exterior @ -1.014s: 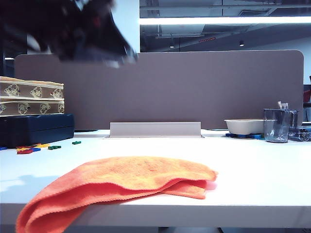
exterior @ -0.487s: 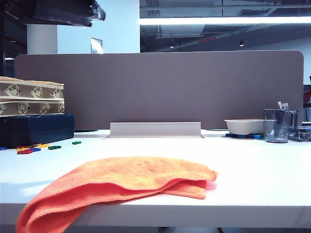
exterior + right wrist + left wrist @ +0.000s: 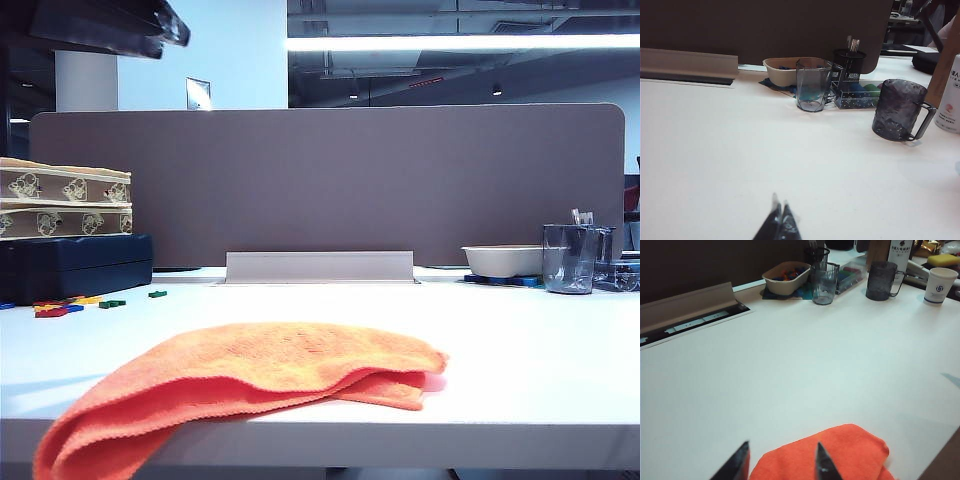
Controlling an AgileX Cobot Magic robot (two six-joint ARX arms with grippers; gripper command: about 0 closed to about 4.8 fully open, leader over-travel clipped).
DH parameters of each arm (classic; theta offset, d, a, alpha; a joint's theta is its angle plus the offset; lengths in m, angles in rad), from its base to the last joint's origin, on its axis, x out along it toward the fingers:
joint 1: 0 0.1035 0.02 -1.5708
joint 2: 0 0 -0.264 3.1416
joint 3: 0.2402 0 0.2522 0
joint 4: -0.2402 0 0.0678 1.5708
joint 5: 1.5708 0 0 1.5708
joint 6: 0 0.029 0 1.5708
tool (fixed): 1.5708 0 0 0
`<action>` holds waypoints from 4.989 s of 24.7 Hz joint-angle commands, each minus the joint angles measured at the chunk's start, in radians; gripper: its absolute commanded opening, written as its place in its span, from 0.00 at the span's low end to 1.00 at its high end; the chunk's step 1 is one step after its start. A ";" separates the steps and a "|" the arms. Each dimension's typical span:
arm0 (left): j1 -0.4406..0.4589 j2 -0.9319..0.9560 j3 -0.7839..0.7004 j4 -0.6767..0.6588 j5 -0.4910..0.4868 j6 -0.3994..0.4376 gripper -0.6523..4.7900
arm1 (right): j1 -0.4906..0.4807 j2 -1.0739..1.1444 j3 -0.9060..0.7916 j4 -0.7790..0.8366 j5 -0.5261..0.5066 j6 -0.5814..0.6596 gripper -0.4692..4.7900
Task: Use an orange cloth to wipe the letter magnets on the table away for a distance.
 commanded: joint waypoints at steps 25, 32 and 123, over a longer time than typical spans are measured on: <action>0.098 -0.429 -0.413 0.062 -0.090 -0.003 0.41 | 0.000 -0.004 -0.008 0.013 0.001 0.001 0.08; 0.158 -0.433 -0.468 0.103 -0.090 -0.003 0.41 | 0.000 -0.004 -0.008 0.013 0.001 0.001 0.08; 0.697 -0.693 -0.490 0.005 -0.124 -0.085 0.11 | 0.000 -0.004 -0.008 0.013 0.001 0.001 0.08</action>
